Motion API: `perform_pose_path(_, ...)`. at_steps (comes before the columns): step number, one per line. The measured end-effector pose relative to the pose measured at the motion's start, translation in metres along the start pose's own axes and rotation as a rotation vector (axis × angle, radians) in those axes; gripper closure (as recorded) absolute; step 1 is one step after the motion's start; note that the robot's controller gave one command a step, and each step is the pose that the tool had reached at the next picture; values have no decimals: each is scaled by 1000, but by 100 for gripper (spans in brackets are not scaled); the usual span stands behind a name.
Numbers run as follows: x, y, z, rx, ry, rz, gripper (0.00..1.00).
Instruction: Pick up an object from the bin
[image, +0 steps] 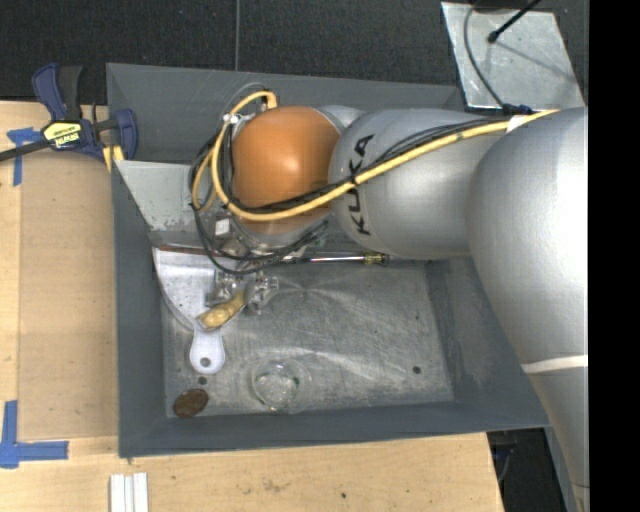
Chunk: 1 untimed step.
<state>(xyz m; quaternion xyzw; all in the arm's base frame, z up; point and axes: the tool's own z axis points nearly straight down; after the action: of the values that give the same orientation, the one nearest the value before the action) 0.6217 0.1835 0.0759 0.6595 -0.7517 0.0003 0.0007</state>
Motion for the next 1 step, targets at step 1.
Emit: perform_pose_path(1, 0, 0, 0, 0, 0, 0, 100)
